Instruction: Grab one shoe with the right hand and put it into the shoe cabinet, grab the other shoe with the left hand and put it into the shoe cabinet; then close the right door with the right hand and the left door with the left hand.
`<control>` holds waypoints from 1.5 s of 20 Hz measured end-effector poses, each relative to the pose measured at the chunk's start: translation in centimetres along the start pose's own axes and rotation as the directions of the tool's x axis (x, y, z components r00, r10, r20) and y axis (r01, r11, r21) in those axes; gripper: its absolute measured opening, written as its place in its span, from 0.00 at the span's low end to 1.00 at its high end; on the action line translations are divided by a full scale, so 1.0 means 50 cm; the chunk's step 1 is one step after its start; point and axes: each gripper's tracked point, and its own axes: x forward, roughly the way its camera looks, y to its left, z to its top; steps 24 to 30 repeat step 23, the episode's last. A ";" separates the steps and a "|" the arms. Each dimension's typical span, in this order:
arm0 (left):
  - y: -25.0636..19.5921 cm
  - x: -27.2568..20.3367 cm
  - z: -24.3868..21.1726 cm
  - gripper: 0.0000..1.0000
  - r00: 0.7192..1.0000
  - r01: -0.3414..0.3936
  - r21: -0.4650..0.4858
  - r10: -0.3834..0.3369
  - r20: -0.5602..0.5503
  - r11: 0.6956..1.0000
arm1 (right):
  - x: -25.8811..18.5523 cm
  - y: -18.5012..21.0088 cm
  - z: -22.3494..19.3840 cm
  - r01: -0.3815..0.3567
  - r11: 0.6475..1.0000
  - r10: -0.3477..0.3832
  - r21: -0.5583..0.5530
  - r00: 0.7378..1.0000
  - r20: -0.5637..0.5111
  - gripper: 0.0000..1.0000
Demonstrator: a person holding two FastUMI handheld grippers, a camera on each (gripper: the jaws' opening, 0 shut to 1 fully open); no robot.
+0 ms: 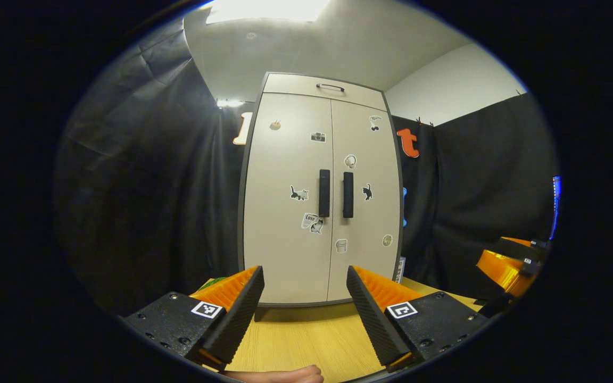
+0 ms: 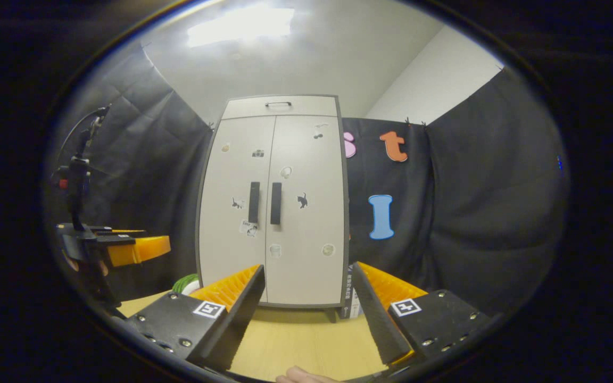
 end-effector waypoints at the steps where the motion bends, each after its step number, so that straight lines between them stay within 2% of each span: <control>1: -0.003 0.002 -0.001 0.96 1.000 0.000 -0.002 0.000 0.000 1.000 | 0.000 -0.003 -0.002 -0.001 1.000 0.001 0.000 1.000 -0.001 0.96; 9: -0.024 0.006 -0.008 0.96 1.000 0.010 -0.013 -0.010 -0.012 1.000 | -0.007 -0.017 0.011 0.003 1.000 -0.004 0.013 1.000 0.016 0.96; 13: -0.028 0.009 0.005 0.97 1.000 0.006 0.013 -0.006 0.011 1.000 | -0.008 -0.034 0.021 0.018 1.000 -0.018 0.024 0.999 0.032 0.97; 15: -0.038 0.016 0.011 0.94 1.000 0.005 0.003 -0.005 0.019 1.000 | -0.003 -0.046 0.023 0.022 1.000 -0.022 0.017 0.999 0.038 0.97; 16: -0.040 0.020 0.015 0.96 1.000 -0.005 -0.008 0.005 0.025 1.000 | 0.003 -0.058 0.031 0.029 1.000 -0.030 0.012 0.998 0.053 0.97; 17: -0.043 0.028 0.024 0.93 0.999 -0.019 -0.022 0.020 0.034 1.000 | 0.012 -0.076 0.040 0.042 0.999 -0.042 0.003 0.997 0.064 0.97; 18: -0.047 0.039 0.036 0.96 0.998 -0.040 -0.036 0.042 0.046 0.999 | 0.021 -0.095 0.052 0.050 0.999 -0.050 0.005 0.996 0.078 0.97; 22: -0.081 0.097 0.087 0.96 0.980 -0.154 -0.040 0.157 0.119 0.987 | 0.082 -0.170 0.095 -0.001 0.999 0.006 -0.048 0.993 0.116 0.97; 23: -0.080 0.107 0.092 0.96 0.965 -0.211 -0.054 0.217 0.144 0.976 | 0.094 -0.207 0.108 -0.002 0.998 0.011 -0.060 0.990 0.143 0.97; 30: -0.080 0.107 0.092 0.96 0.965 -0.211 -0.054 0.217 0.144 0.976 | 0.094 -0.207 0.108 -0.002 0.998 0.011 -0.060 0.990 0.143 0.97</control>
